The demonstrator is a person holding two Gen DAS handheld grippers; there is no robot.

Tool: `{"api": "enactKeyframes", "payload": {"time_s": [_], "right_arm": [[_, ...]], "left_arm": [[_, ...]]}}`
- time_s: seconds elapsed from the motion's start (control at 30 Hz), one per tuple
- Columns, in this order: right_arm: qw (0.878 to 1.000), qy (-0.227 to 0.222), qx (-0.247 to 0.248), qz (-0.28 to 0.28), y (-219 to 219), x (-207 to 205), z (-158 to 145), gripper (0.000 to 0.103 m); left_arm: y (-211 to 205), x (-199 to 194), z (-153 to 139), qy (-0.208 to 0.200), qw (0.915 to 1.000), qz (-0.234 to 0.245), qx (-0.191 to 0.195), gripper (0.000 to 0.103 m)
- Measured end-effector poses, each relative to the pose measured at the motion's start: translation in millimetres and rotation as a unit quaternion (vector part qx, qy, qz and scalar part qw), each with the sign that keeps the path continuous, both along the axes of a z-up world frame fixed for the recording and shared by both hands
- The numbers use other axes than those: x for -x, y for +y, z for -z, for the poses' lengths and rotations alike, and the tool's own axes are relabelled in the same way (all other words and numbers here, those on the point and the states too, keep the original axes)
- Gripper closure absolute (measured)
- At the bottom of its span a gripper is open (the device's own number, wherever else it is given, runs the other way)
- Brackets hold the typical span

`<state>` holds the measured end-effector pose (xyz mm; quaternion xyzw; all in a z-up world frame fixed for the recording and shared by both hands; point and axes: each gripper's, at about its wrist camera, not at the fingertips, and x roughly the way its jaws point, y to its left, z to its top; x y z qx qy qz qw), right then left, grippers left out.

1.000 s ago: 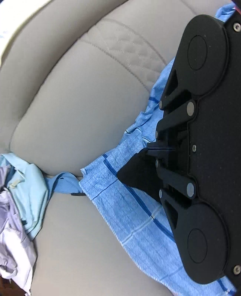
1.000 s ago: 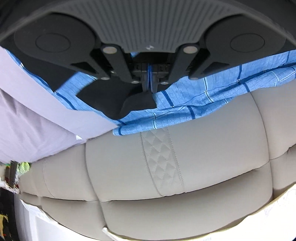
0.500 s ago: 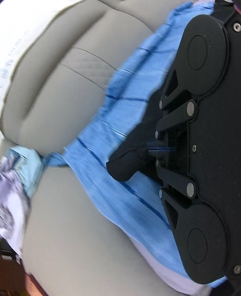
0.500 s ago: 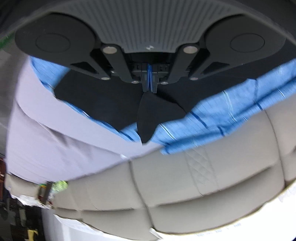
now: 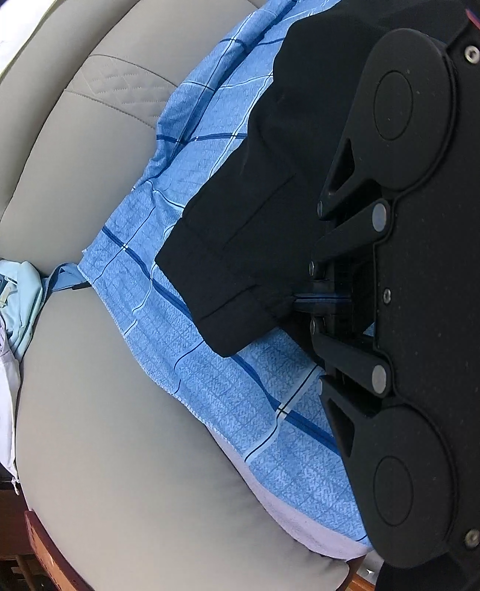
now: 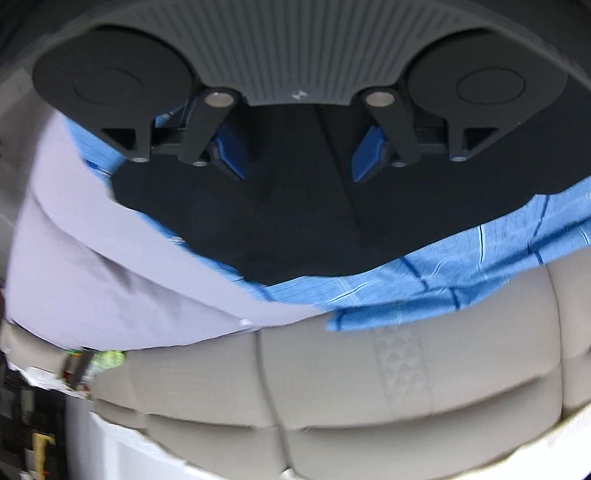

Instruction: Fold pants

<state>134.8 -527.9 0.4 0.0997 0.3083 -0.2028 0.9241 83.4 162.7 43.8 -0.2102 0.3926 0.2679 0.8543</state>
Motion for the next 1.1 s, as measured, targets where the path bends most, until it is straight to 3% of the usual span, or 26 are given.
{"api": "enactKeyframes", "payload": {"time_s": [0.03,0.1,0.17,0.2,0.23,0.33,0.67,0.8,0.9,0.93,0.97,1.0,1.03,1.07,1.1], "right_arm": [[1.000,0.010,0.008,-0.001,-0.5,-12.5,6.0,0.013],[0.999,0.033,0.017,0.005,-4.2,-34.8,19.4,0.013],[1.000,0.021,-0.001,0.012,-12.2,-39.7,22.7,0.018],[1.000,0.016,-0.007,0.012,-15.8,-39.8,20.7,0.040],[1.000,0.016,0.002,0.019,-17.0,-38.2,17.4,0.092],[0.999,0.020,0.013,0.038,-29.7,-31.9,12.9,0.098],[0.994,-0.019,-0.025,0.102,-67.8,18.4,7.7,0.096],[0.990,-0.009,-0.060,0.130,-84.3,25.2,24.6,0.092],[0.986,-0.014,-0.066,0.153,-88.2,31.1,32.0,0.067],[0.985,-0.015,-0.064,0.160,-89.6,32.7,31.7,0.052],[0.983,-0.015,-0.063,0.170,-91.7,35.0,30.4,0.043],[0.981,-0.016,-0.058,0.184,-93.2,37.4,28.1,0.026],[0.978,-0.017,-0.050,0.200,-92.8,40.1,23.7,0.020],[0.978,-0.021,-0.039,0.203,-91.1,43.7,18.4,0.020],[0.978,-0.028,-0.024,0.203,-86.1,46.0,10.9,0.019]], "left_arm": [[0.8,-4.7,0.3,0.002,1.0000,-0.001,-0.001,0.102],[1.4,-4.9,0.5,0.006,1.0000,-0.004,-0.003,0.102],[1.4,-6.7,0.9,0.009,0.9999,-0.005,-0.004,0.102],[1.5,-6.6,1.1,0.010,0.9999,-0.004,-0.006,0.102],[1.2,-6.8,1.4,0.011,0.9999,-0.004,-0.007,0.102],[0.0,-7.5,3.4,0.013,0.9999,-0.004,-0.008,0.102],[-14.9,10.4,-14.1,-0.008,0.9998,0.004,0.017,0.102],[-14.6,12.6,0.3,0.015,0.9998,0.004,0.012,0.102],[-18.8,10.0,11.5,0.031,0.9994,0.013,0.000,0.101],[-22.1,10.3,12.2,0.036,0.9991,0.019,-0.012,0.100],[-25.8,9.3,11.2,0.042,0.9985,0.026,-0.024,0.098],[-29.5,8.2,9.8,0.050,0.9976,0.033,-0.034,0.097],[-33.3,8.0,6.9,0.055,0.9969,0.038,-0.042,0.088],[-35.7,9.1,3.7,0.056,0.9967,0.035,-0.046,0.069],[-37.3,11.3,-0.7,0.051,0.9970,0.031,-0.050,0.063]]}}
